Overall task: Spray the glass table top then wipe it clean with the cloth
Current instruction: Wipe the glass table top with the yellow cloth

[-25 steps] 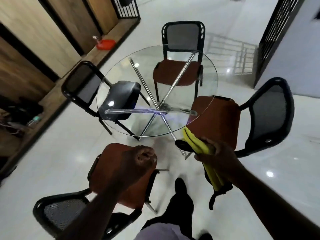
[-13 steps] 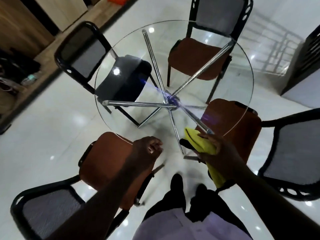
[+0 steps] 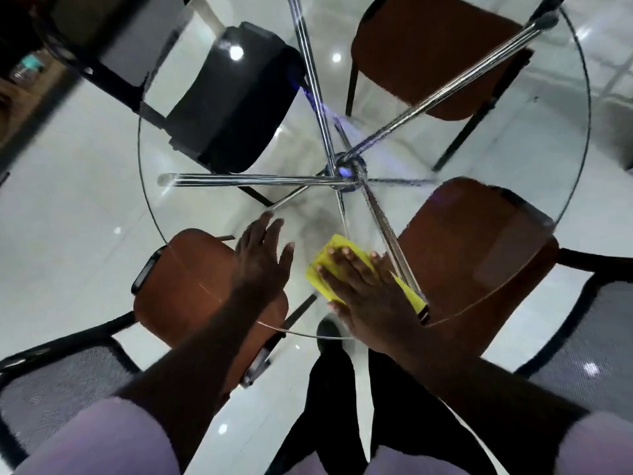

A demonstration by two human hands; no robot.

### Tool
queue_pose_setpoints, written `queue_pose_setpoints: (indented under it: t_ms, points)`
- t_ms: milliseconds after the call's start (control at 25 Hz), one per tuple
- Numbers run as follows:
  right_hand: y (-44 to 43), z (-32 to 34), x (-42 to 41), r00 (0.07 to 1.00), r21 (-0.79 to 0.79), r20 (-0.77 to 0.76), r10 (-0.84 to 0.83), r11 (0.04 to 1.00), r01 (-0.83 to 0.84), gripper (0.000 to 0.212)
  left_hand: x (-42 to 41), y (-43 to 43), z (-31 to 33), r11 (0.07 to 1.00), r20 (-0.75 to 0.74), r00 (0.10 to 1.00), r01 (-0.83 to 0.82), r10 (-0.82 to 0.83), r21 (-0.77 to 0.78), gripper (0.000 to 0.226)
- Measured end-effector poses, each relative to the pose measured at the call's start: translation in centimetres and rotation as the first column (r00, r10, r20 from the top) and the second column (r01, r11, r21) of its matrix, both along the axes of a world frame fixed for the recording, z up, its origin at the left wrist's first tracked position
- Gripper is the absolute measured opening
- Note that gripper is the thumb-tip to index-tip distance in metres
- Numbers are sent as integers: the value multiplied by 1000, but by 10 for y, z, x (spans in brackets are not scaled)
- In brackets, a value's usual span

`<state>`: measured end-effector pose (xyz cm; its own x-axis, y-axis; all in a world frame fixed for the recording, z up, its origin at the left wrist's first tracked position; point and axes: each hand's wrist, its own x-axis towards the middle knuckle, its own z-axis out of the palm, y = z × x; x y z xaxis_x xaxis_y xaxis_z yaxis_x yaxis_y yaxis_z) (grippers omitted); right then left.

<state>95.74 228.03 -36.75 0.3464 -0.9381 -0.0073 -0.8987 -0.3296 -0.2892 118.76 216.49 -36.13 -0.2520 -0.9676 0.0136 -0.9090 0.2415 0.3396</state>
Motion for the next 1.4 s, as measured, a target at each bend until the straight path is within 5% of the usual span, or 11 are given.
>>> queue_pose_setpoints:
  t_ms: [200, 320, 400, 480, 600, 680, 800, 960, 1120, 1320, 1400]
  points:
    - [-80, -7, -78, 838, 9, -182, 515, 853, -522, 65, -2, -26, -27, 998, 131, 991, 25, -32, 59, 60]
    - [-148, -12, -95, 986, -51, -124, -115, 993, 109, 62, 0, -29, -33, 996, 151, 988, 15, -29, 92, 62]
    - [-144, -10, -55, 862, -9, -94, -498, 866, 499, 64, 3, -29, -29, 993, 165, 986, -6, -14, 119, 63]
    - [-120, -8, -29, 989, 24, -123, -87, 996, 91, 64, 1, -29, -26, 989, 166, 986, -7, -17, 144, 63]
    - [-190, -5, -57, 872, 30, -175, 457, 888, -459, 66, 2, -30, -26, 992, 141, 990, 2, -21, 130, 63]
    - [-253, -18, -52, 987, -43, -150, -60, 998, 54, 68, 2, -31, -28, 993, 154, 988, 2, -20, 117, 63]
    - [-269, -22, 5, 718, -122, 33, -696, 710, 694, 64, 4, -28, -27, 993, 157, 987, 19, -38, 118, 63]
    - [-264, -17, 10, 983, -114, -98, 158, 979, -169, 62, 5, -32, -32, 993, 188, 982, 11, -33, 114, 65]
    - [-210, -17, -17, 780, -54, 44, -624, 778, 625, 60, 3, -30, -29, 986, 213, 977, -11, -25, 167, 67]
    - [-119, 3, -93, 959, 66, -214, 186, 982, -176, 60, 2, -32, -23, 983, 196, 979, 13, -49, 182, 66]
    - [-124, -8, -119, 937, -29, -164, -308, 951, 308, 58, 2, -32, -28, 987, 188, 981, 24, -55, 160, 65]
